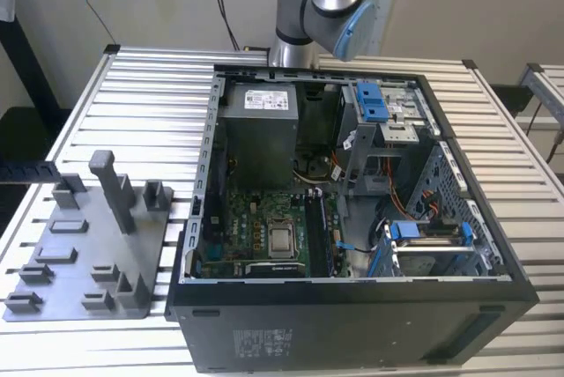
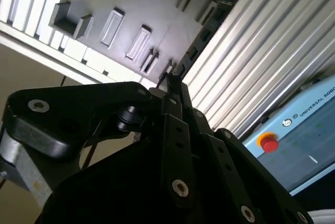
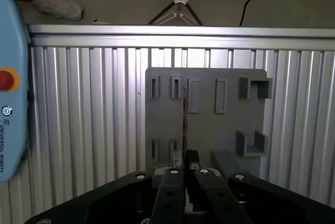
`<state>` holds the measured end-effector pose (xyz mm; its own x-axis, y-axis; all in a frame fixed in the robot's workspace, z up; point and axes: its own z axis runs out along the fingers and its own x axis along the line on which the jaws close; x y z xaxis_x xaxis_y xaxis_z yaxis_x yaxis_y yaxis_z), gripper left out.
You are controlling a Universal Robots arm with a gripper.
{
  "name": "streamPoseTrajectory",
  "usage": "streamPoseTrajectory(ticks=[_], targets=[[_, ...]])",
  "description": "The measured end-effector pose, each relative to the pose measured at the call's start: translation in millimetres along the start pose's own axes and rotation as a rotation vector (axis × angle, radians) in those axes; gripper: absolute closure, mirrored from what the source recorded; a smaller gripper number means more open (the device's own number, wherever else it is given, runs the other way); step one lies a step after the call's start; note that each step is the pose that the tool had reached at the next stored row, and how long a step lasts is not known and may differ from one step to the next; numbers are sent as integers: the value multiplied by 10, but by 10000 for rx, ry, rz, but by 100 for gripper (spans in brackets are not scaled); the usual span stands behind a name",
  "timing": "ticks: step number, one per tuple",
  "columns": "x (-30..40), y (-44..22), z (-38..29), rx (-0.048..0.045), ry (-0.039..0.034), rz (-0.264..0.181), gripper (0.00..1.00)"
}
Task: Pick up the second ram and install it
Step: 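Pick up the second ram and move it above second insertion slot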
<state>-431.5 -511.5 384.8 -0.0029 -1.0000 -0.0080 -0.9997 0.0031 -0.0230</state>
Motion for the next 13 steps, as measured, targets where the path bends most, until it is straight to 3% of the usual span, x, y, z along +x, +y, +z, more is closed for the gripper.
streamPoseTrajectory(ticks=[11, 13], targets=[[-4, -12, -499, 1, 0, 0, 86], [-4, -13, -554, 2, -1, 0, 86]])
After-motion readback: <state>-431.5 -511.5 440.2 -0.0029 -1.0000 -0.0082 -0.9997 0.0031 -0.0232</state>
